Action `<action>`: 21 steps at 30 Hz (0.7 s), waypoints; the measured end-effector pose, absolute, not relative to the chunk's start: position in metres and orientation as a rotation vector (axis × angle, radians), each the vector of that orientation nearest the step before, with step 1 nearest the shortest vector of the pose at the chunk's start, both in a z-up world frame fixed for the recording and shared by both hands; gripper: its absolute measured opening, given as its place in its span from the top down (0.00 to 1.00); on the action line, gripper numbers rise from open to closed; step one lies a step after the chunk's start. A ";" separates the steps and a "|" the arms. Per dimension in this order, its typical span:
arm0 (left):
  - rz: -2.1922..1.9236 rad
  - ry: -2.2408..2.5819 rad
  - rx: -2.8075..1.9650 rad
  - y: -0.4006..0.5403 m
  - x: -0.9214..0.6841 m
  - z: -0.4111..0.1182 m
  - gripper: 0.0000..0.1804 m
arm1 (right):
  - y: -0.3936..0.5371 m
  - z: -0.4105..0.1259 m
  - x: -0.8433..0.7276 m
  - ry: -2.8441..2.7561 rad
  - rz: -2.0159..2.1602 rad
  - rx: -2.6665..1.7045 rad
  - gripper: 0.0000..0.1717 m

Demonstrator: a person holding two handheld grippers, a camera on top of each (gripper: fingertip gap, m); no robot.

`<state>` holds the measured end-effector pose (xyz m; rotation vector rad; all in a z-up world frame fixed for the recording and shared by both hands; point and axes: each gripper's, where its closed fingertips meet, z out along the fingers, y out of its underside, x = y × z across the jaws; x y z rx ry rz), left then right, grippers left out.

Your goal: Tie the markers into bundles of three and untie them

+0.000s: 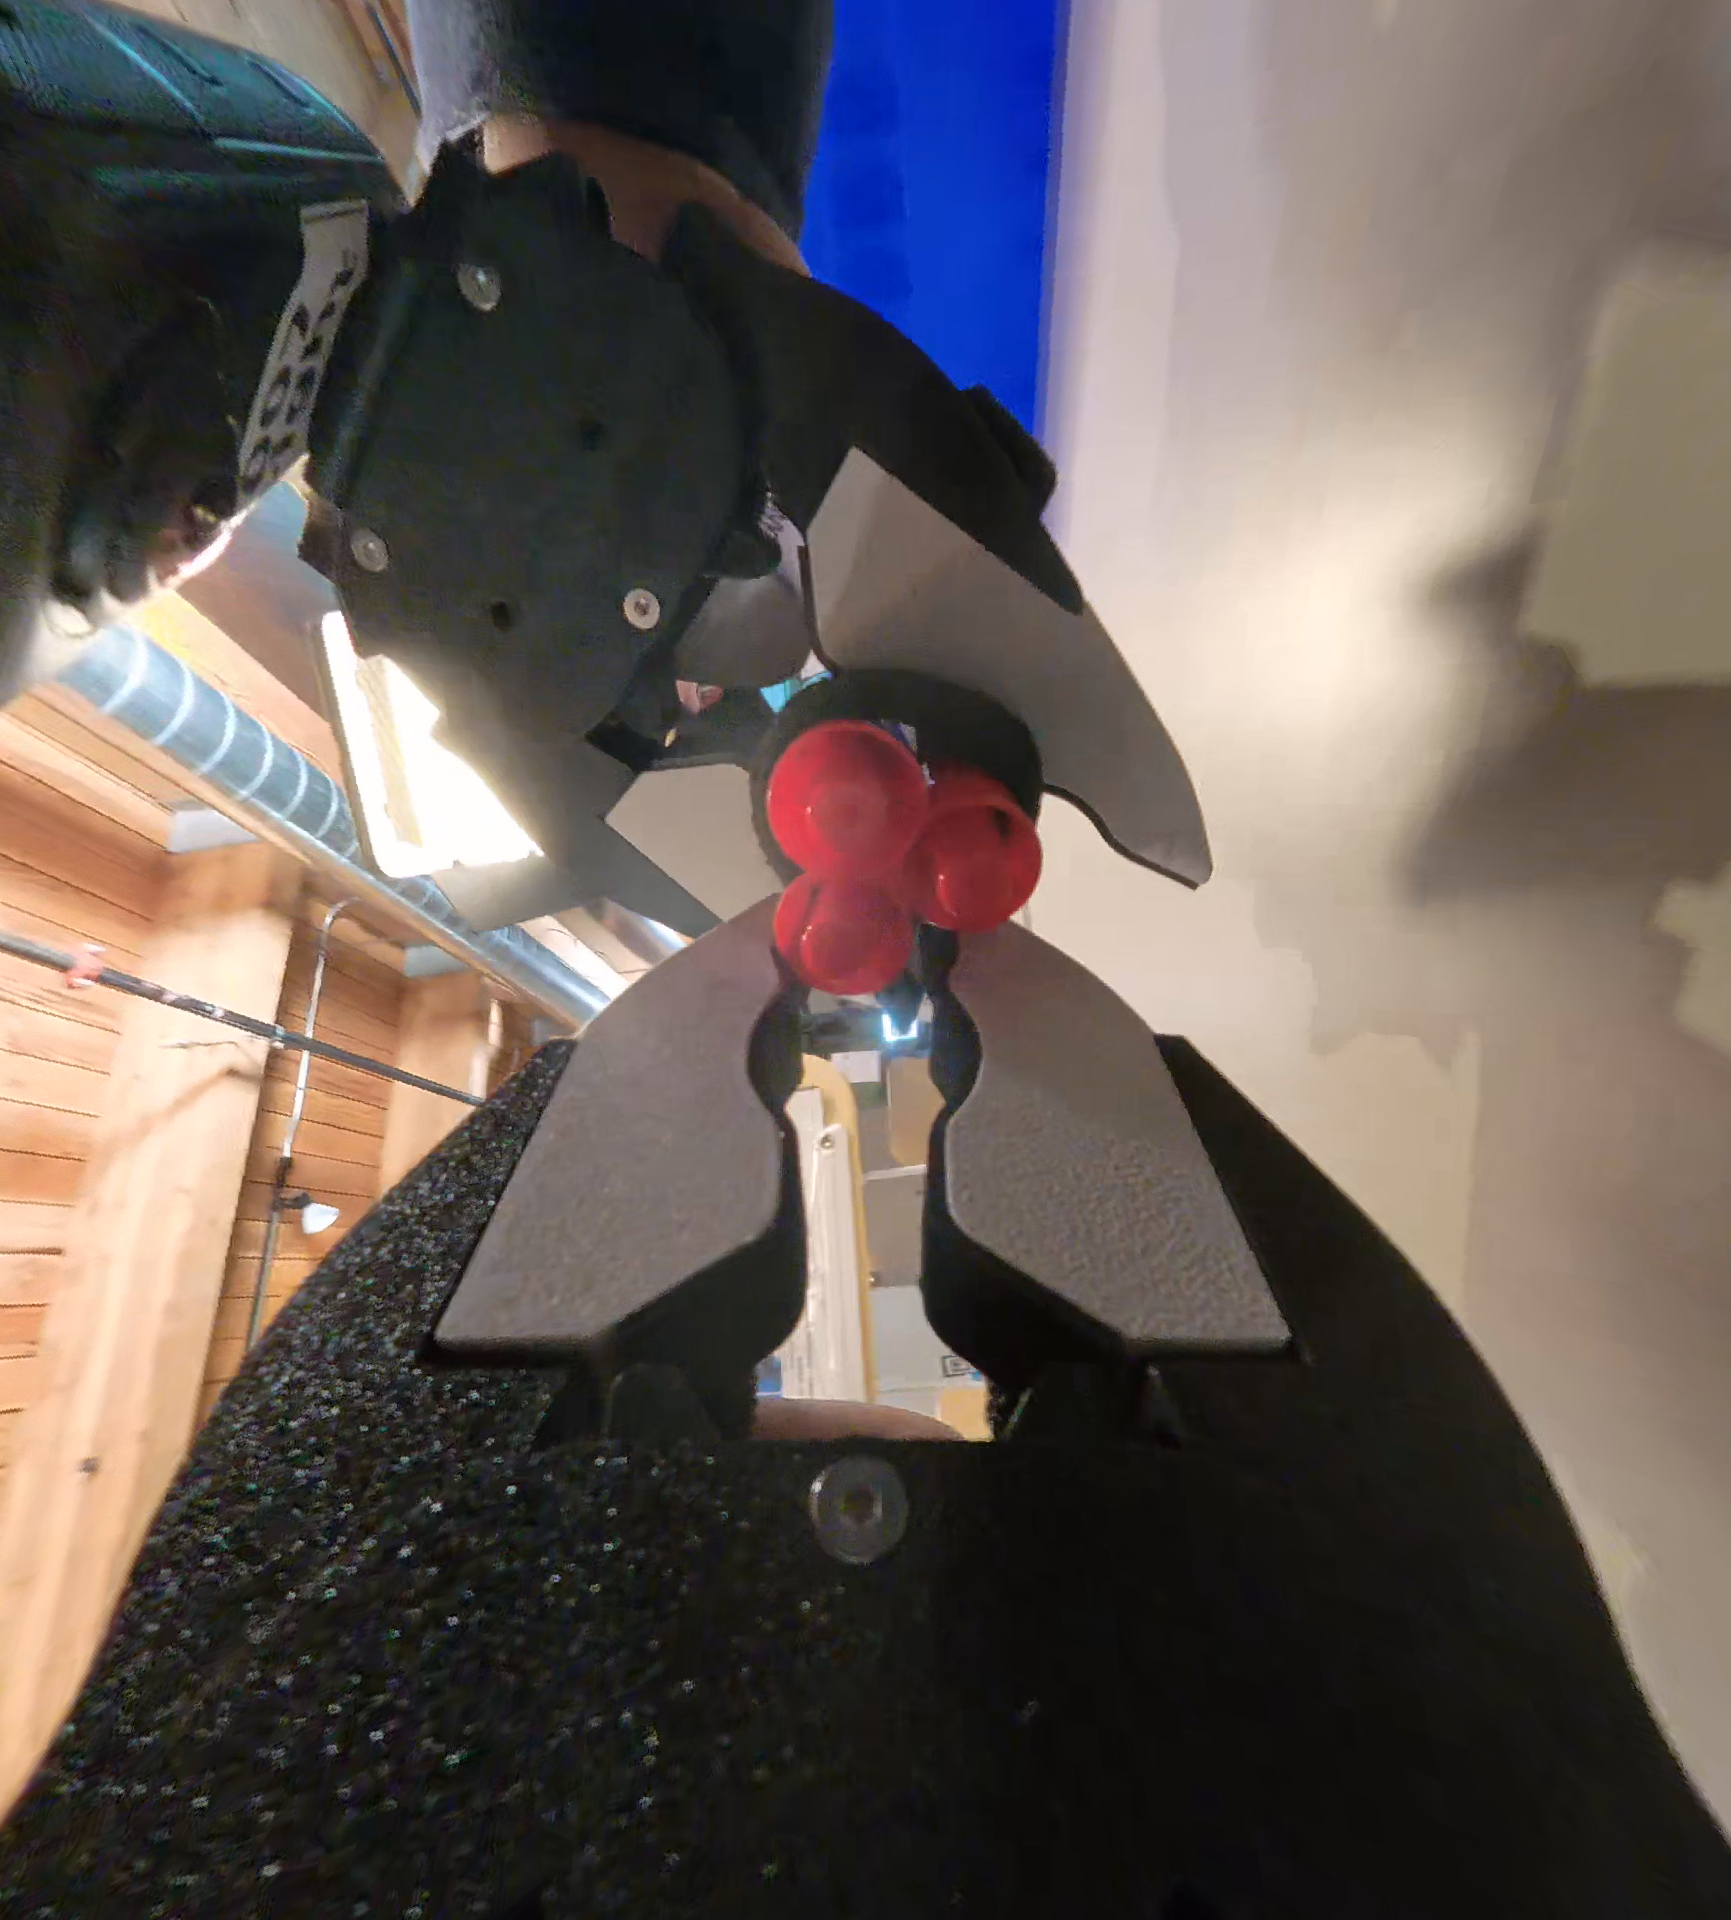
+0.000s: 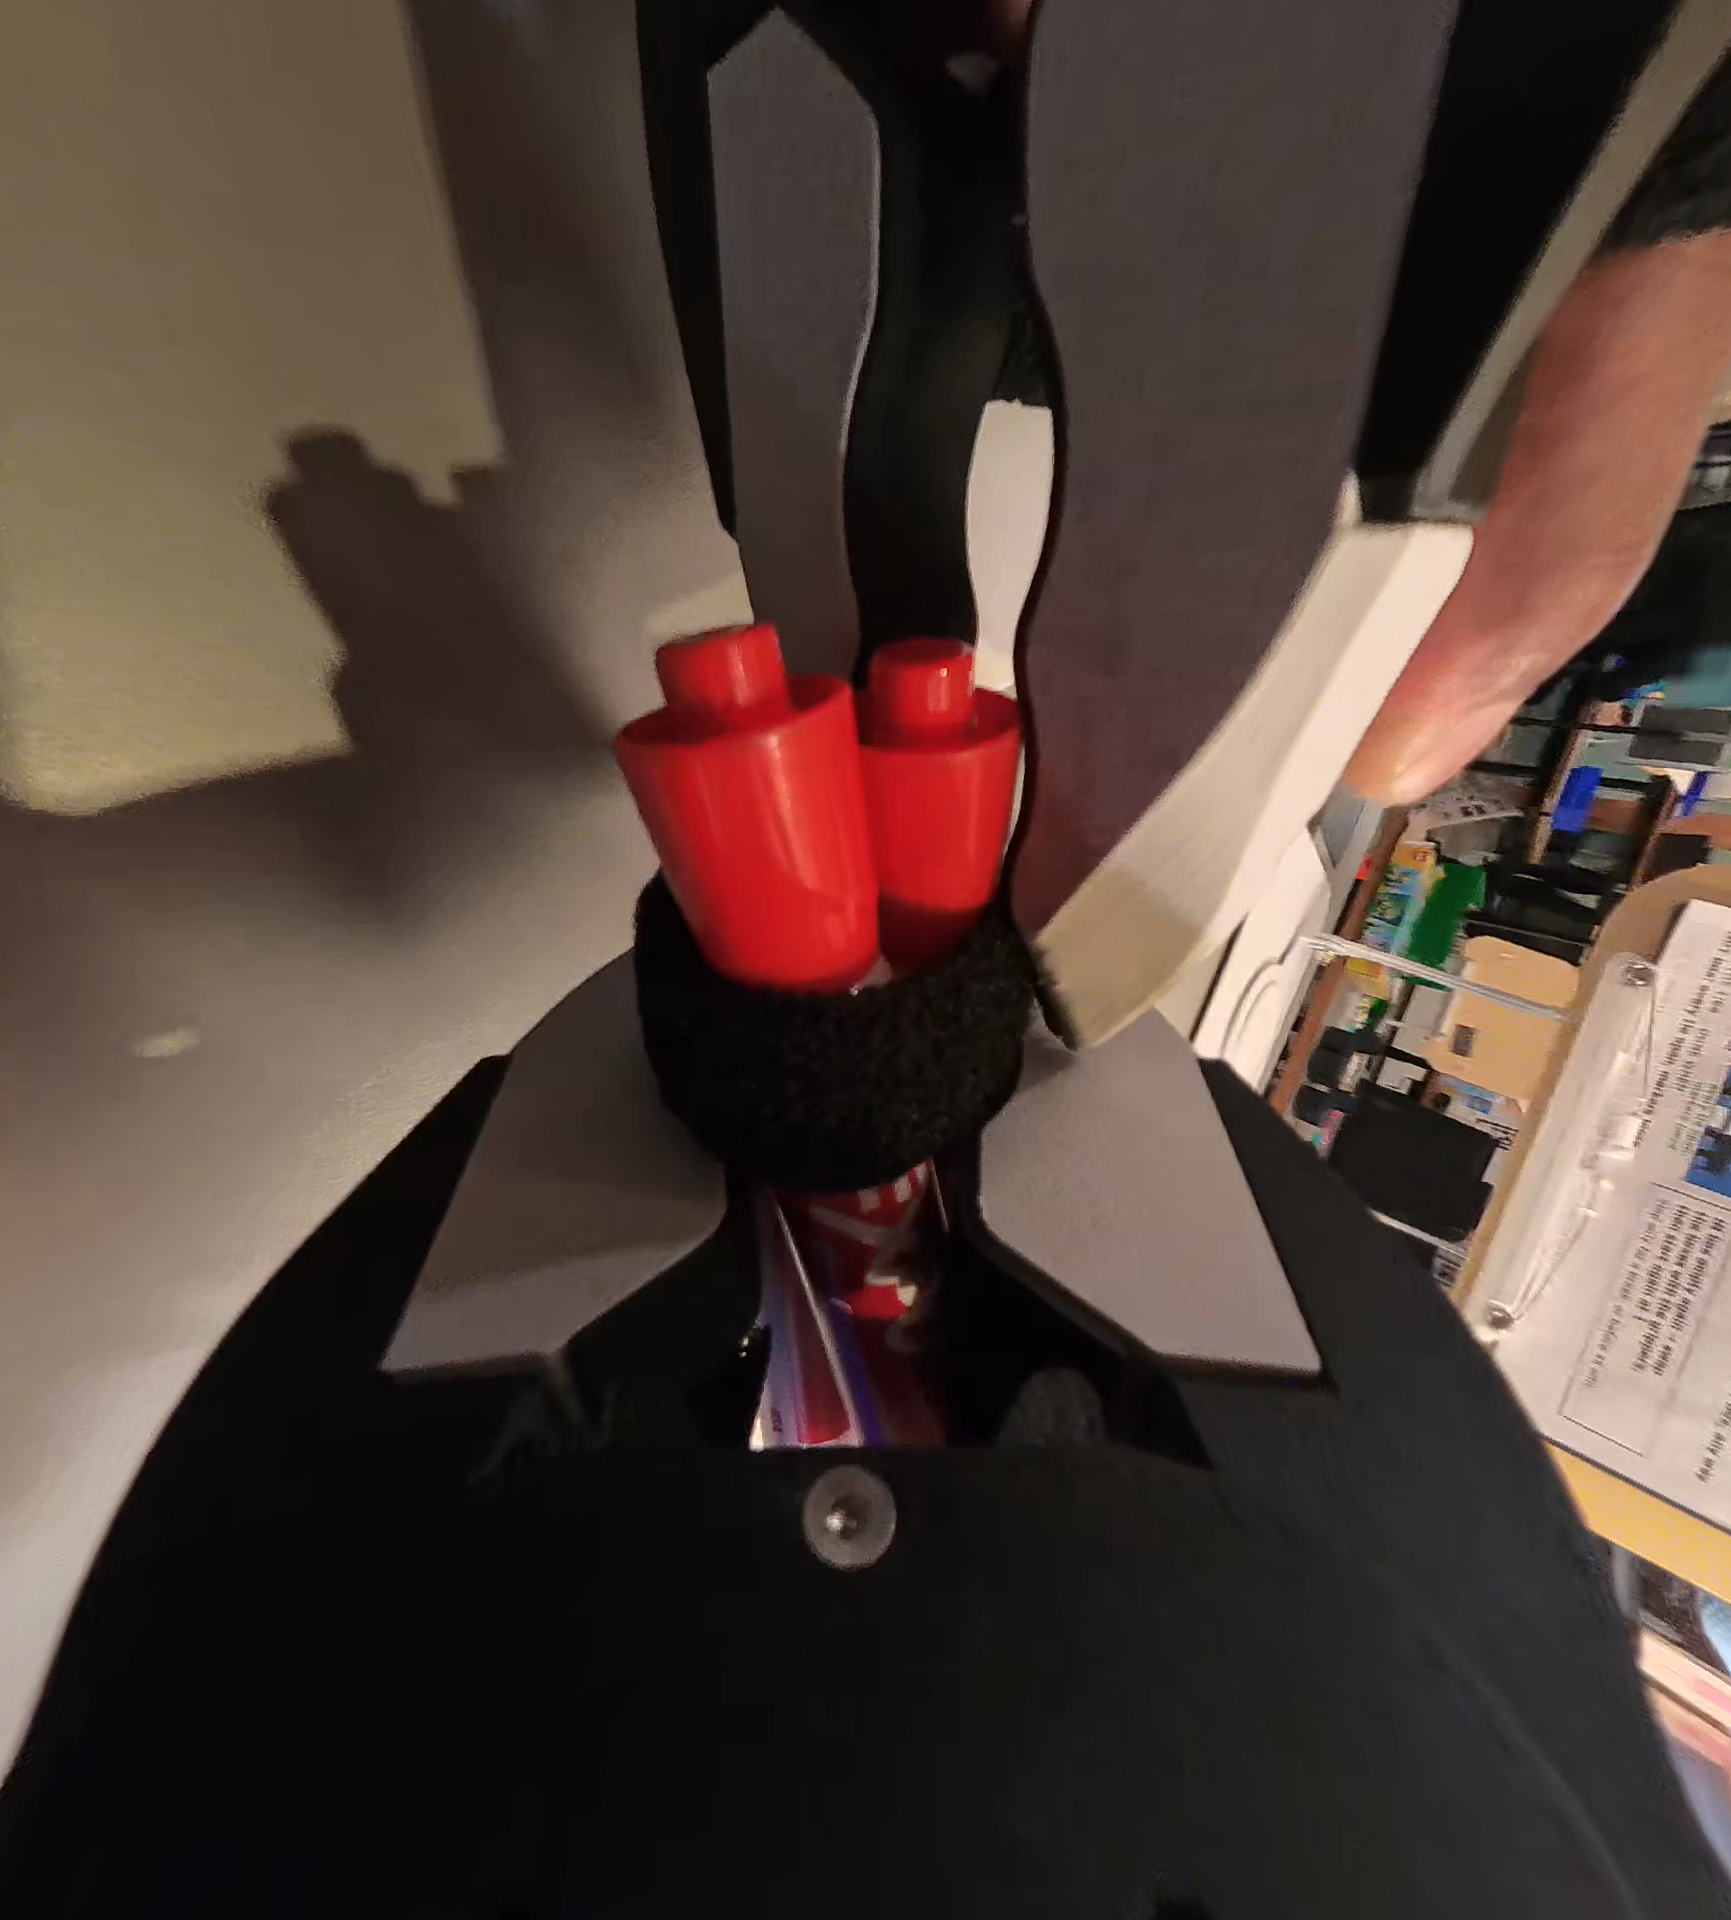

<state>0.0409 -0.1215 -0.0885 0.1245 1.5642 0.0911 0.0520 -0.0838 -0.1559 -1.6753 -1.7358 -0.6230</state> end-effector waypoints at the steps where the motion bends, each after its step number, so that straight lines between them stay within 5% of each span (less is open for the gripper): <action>1: 0.096 1.557 0.134 -0.122 0.041 -0.089 0.89 | -0.084 -0.156 0.052 -1.734 -0.640 -1.664 0.75; 21: 0.012 1.526 0.076 -0.095 0.061 -0.100 0.87 | -0.077 -0.148 0.049 -1.666 -0.680 -1.602 0.75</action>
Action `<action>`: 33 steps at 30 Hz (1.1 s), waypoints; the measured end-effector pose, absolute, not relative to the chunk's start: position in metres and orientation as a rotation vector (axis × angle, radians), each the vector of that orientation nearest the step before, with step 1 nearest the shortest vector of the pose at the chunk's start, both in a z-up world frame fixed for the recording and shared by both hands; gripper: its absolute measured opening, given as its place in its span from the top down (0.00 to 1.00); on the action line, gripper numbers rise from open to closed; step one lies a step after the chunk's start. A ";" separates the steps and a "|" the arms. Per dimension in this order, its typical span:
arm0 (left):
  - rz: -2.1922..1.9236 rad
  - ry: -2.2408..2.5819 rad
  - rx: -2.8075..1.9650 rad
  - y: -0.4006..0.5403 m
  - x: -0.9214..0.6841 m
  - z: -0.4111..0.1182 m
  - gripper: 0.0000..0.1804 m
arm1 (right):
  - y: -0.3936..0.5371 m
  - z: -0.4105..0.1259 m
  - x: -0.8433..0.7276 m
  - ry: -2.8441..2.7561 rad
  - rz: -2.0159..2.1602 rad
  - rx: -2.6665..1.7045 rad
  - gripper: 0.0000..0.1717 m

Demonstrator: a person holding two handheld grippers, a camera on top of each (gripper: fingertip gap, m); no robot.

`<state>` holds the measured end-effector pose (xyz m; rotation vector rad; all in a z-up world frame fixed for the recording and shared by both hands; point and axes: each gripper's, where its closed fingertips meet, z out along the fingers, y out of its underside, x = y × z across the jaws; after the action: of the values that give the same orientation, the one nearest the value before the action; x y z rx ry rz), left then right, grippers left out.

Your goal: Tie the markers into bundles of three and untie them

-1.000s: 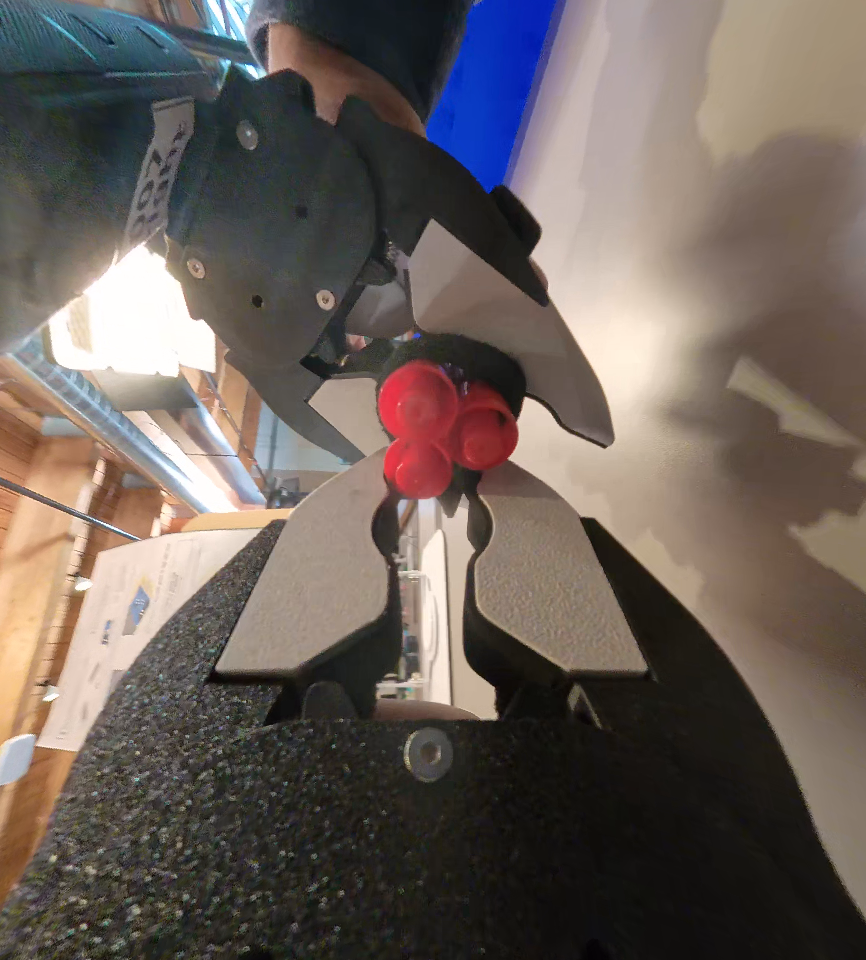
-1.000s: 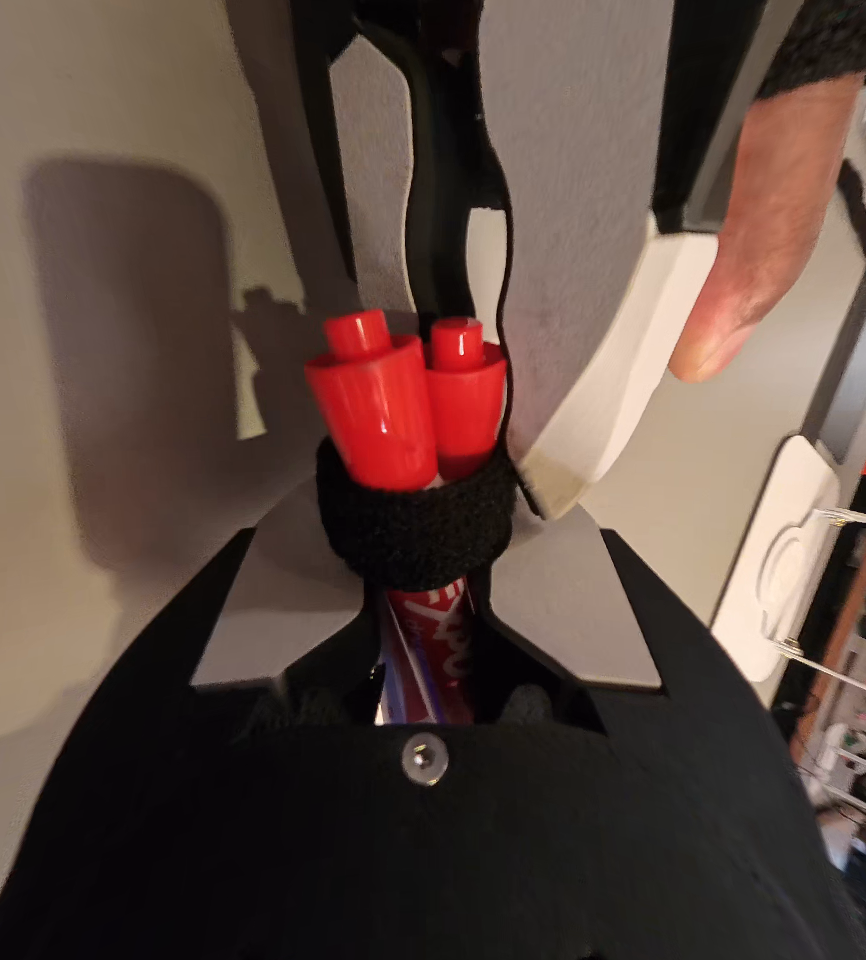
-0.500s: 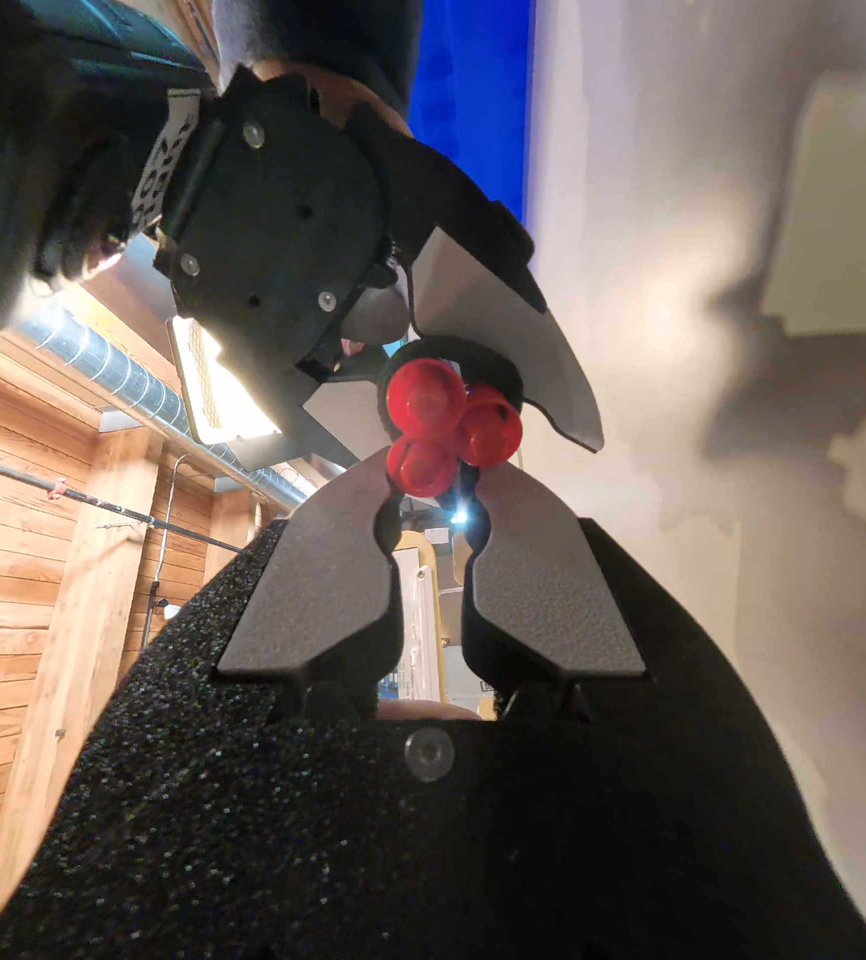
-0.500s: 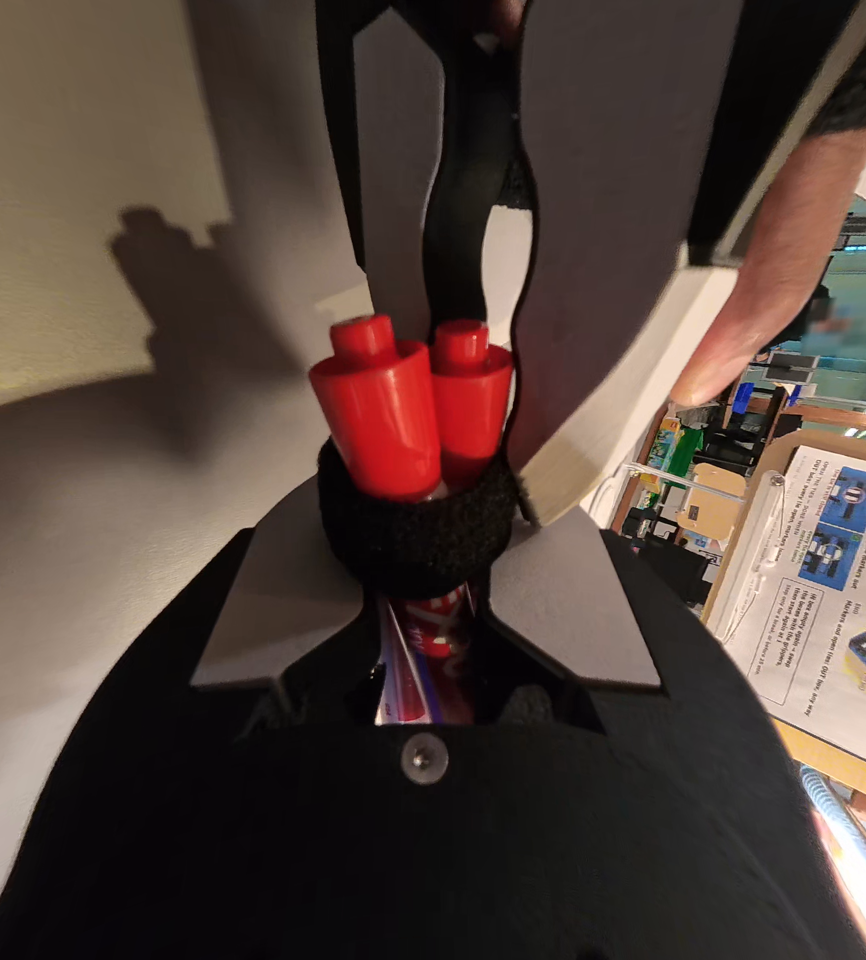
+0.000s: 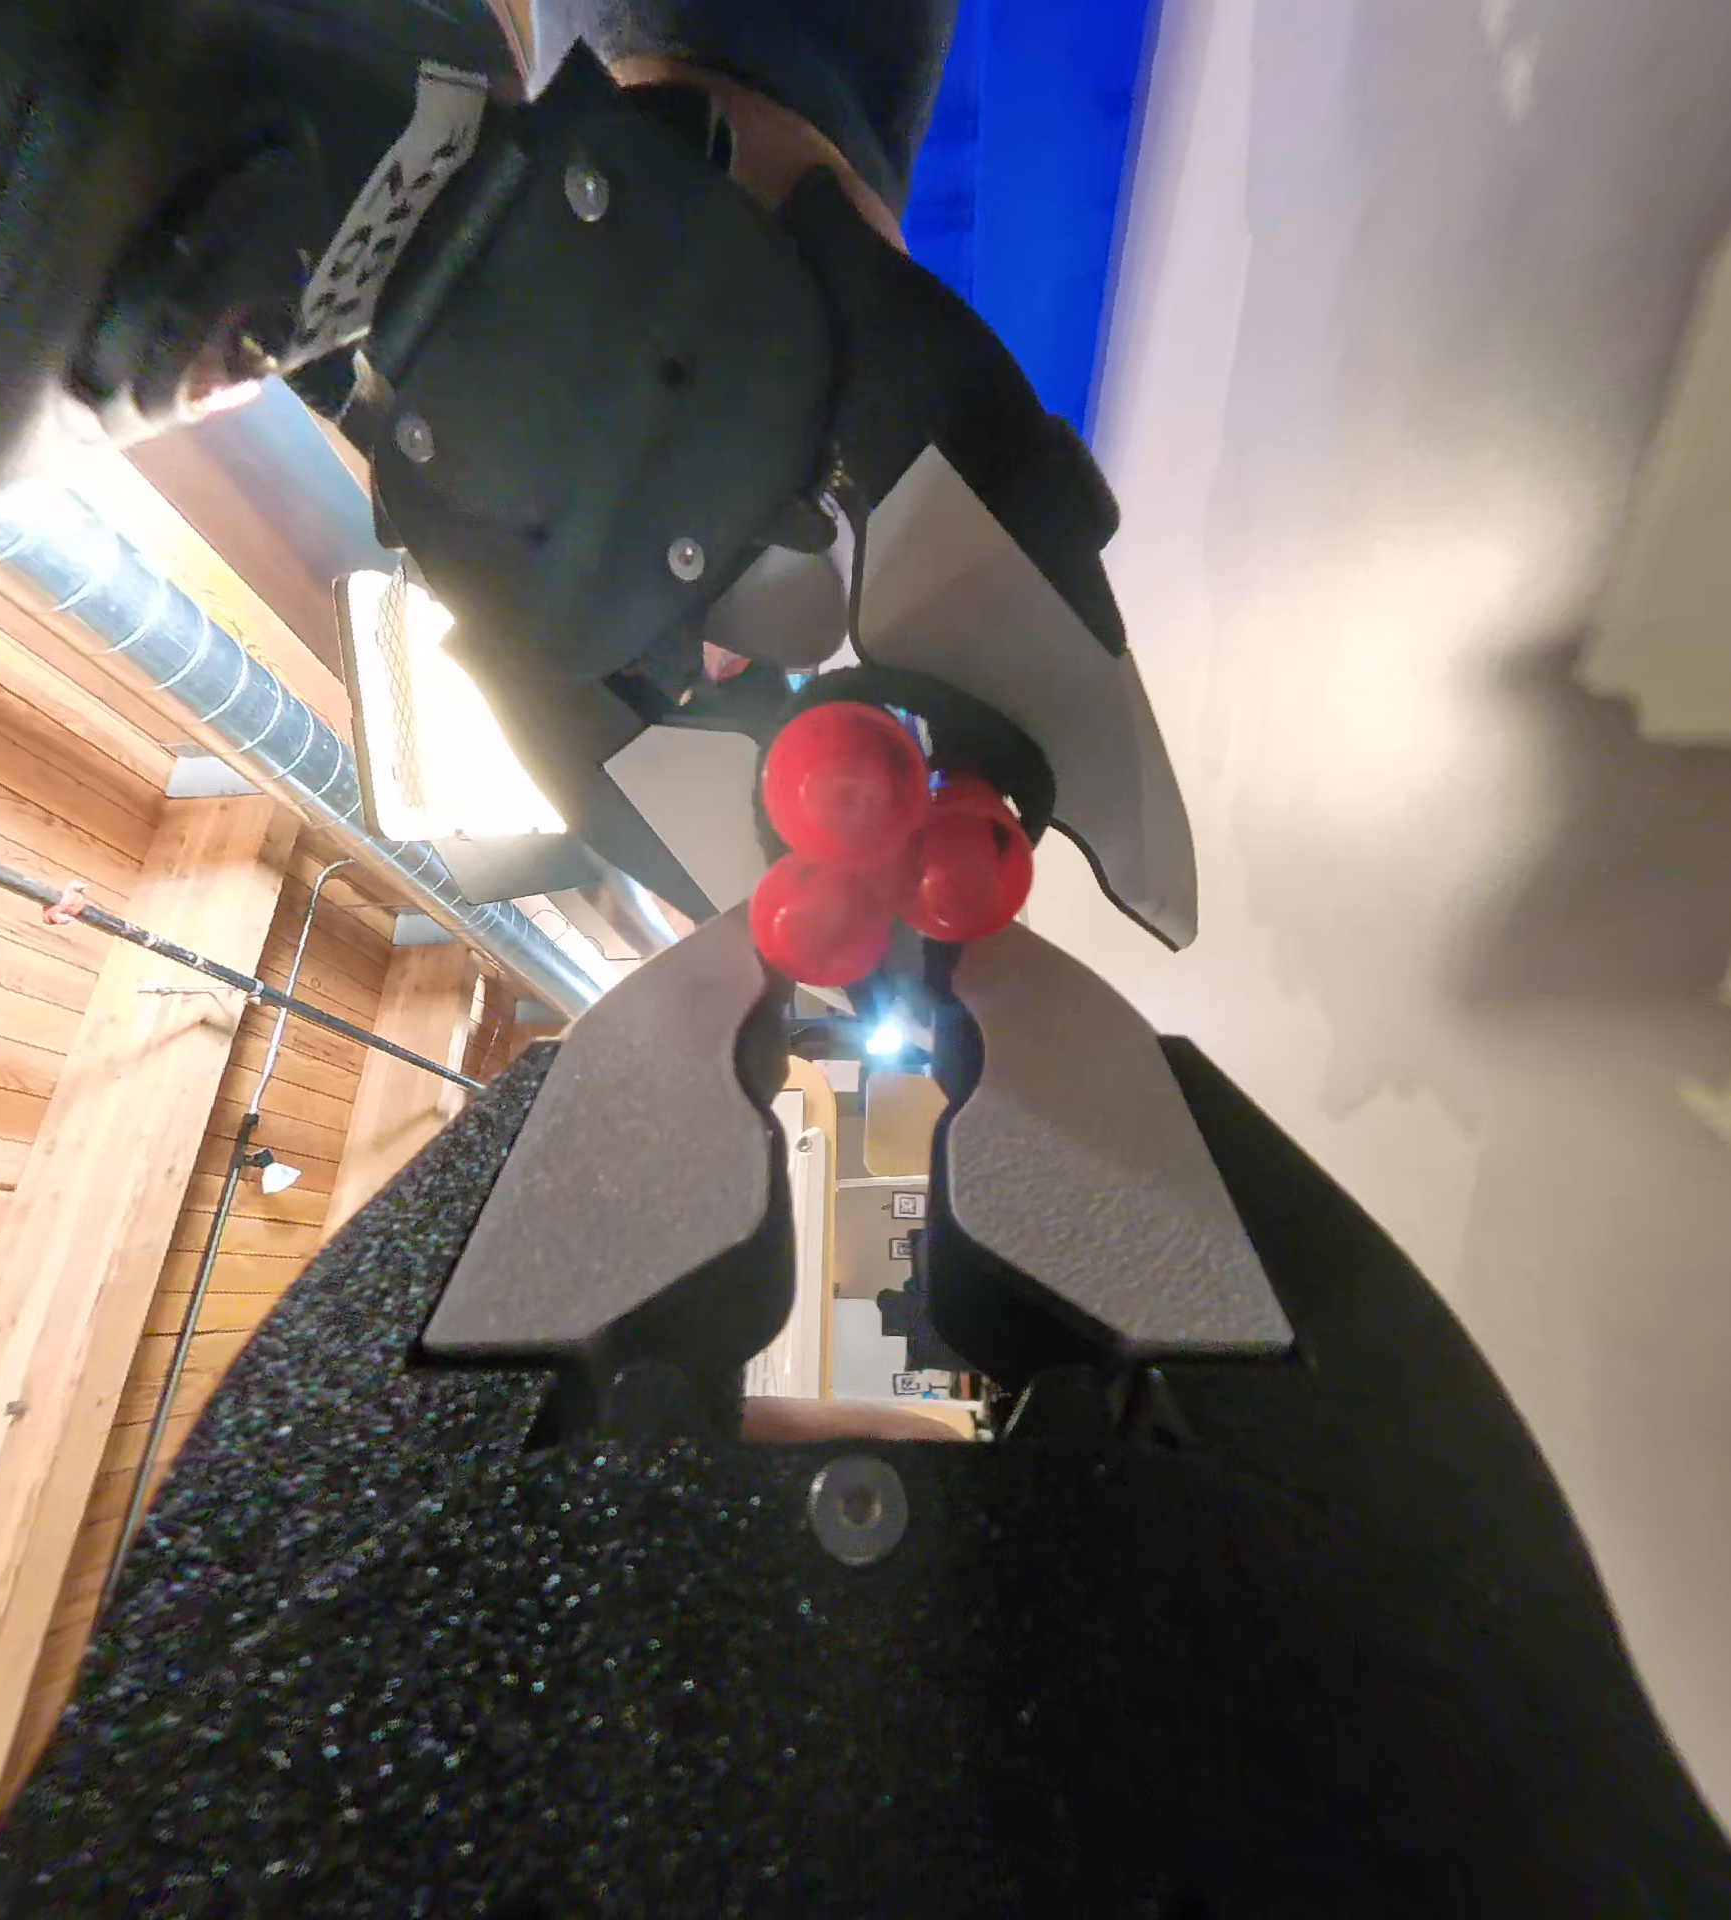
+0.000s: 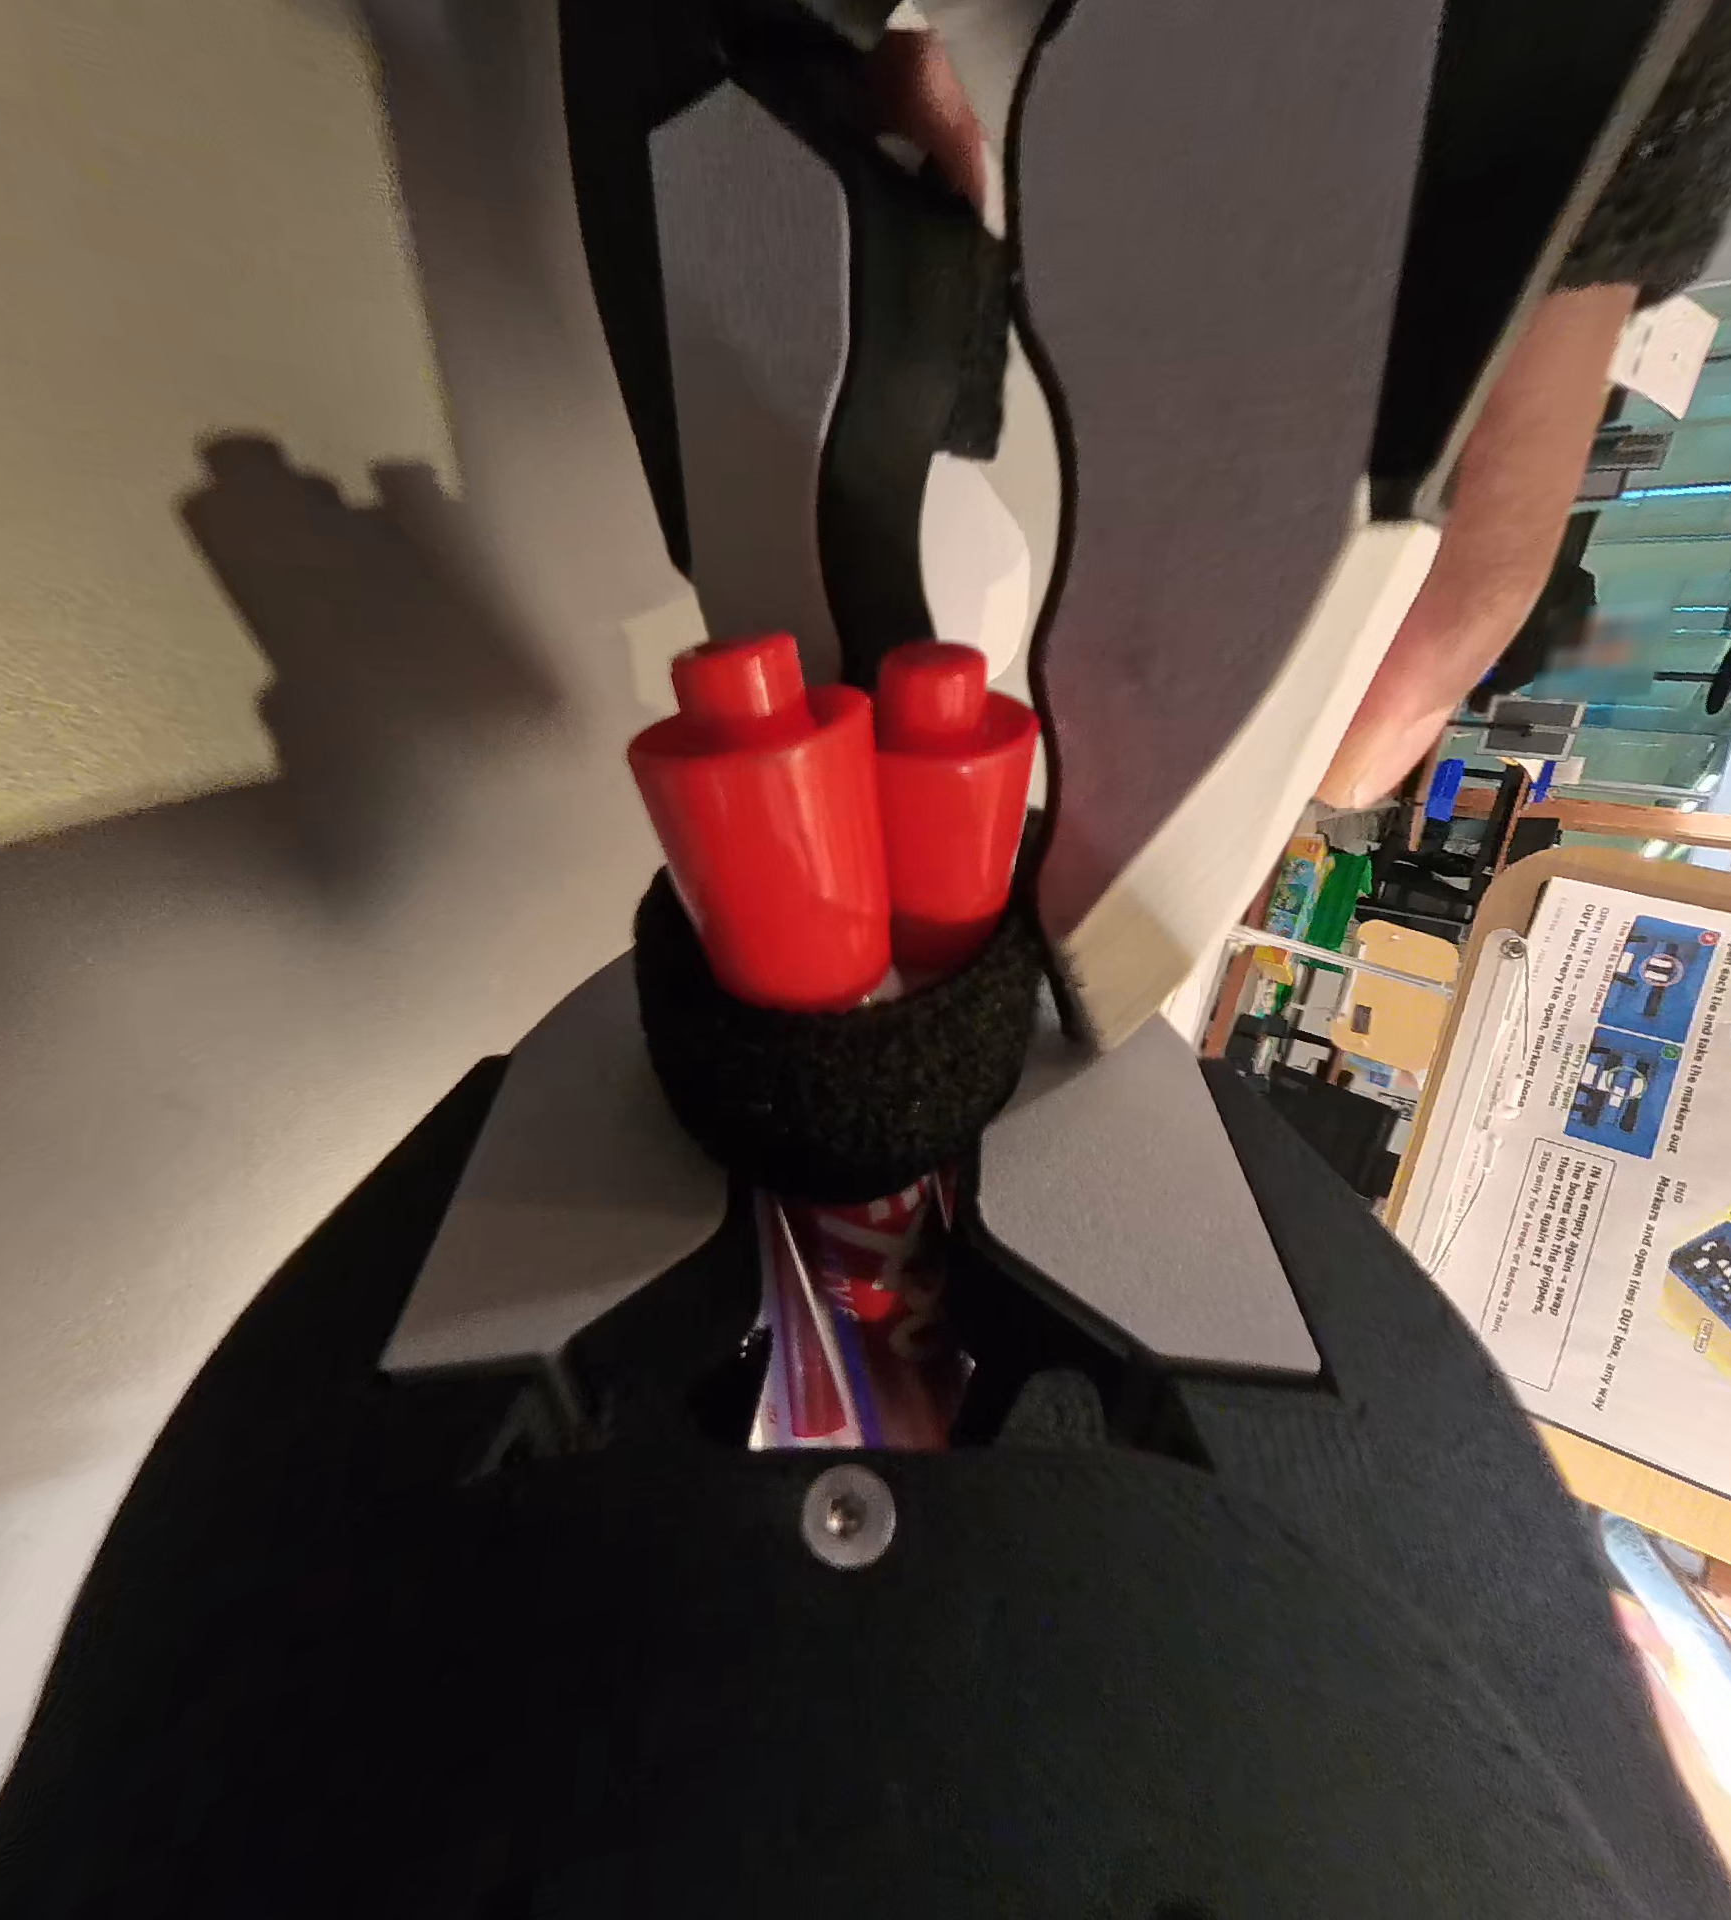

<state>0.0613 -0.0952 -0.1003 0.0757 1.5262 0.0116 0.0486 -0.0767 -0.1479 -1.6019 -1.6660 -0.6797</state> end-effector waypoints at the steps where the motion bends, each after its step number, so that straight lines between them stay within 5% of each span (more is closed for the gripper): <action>1: 0.001 1.526 0.069 -0.095 0.062 -0.101 0.86 | -0.077 -0.147 0.047 -1.659 -0.667 -1.604 0.75; 33: -0.096 1.571 -0.037 -0.088 0.062 -0.106 0.90 | -0.073 -0.148 0.051 -1.611 -0.629 -1.636 0.76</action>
<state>0.0625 -0.0884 -0.1057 -0.0374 1.5708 -0.0955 0.0515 -0.0729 -0.1481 -1.6356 -1.6105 -0.6291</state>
